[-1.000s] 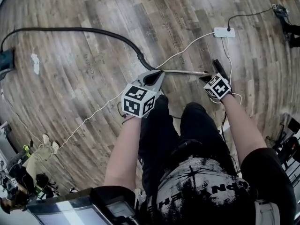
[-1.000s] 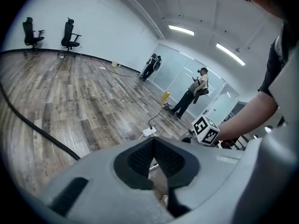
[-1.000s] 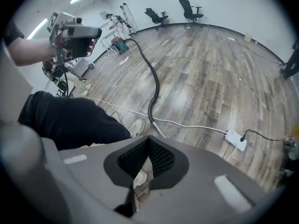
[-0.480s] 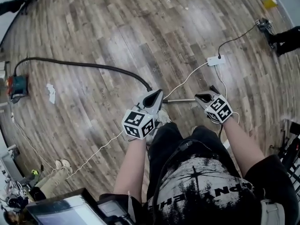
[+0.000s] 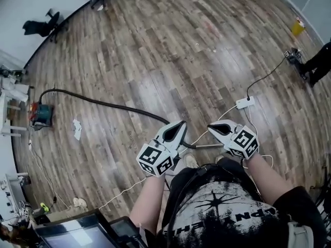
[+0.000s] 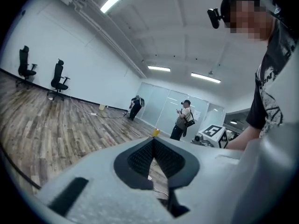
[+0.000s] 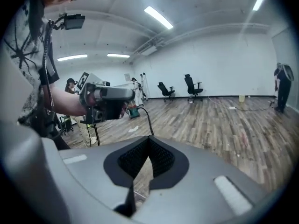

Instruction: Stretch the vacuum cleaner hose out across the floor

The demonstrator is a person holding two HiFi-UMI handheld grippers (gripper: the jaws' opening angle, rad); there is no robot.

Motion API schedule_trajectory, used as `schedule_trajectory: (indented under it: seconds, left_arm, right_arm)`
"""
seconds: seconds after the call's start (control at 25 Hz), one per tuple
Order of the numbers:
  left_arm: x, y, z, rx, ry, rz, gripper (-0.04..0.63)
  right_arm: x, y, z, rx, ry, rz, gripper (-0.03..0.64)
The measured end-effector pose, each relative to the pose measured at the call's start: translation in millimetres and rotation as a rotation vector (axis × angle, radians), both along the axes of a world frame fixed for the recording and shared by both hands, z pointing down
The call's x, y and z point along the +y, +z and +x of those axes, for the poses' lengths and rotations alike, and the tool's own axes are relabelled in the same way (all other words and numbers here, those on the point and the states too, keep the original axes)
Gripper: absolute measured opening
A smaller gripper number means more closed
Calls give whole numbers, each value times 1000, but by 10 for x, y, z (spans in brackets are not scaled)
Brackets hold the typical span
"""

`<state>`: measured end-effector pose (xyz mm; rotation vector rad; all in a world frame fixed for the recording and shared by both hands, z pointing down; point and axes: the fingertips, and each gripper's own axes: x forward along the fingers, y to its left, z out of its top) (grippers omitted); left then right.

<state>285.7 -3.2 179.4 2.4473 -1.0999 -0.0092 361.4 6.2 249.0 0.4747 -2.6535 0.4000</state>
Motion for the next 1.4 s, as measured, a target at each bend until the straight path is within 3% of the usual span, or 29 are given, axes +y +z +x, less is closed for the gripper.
schedule_trajectory:
  seconds: [0.16,0.4,0.68,0.92,1.2,1.4]
  left_arm:
    - [171,-451,262,-36,-11,90,2]
    - [435,-924,742,-52,-65,177,2]
    - [696,-1170,1277,-93,-106,211,2]
    - [1036,-1034,1462,-82,-174,181,2]
    - [1167,-1070,1335,-100,-251,175,2]
    - [1224,-1039,1252,-136,-255,178,2]
  right_arm:
    - [-64,-669,243,-123,32,103,6]
    - [145,-1384,746,-307,-27,109,6]
    - [639,-1672,1179,-281,-188,172,8]
    - [779,-1626,1310,-300,-204,176,8]
    - [852,-1711,1262,-289,-245,235,6]
    - [934,-1670,1157,-280,-252,247,6]
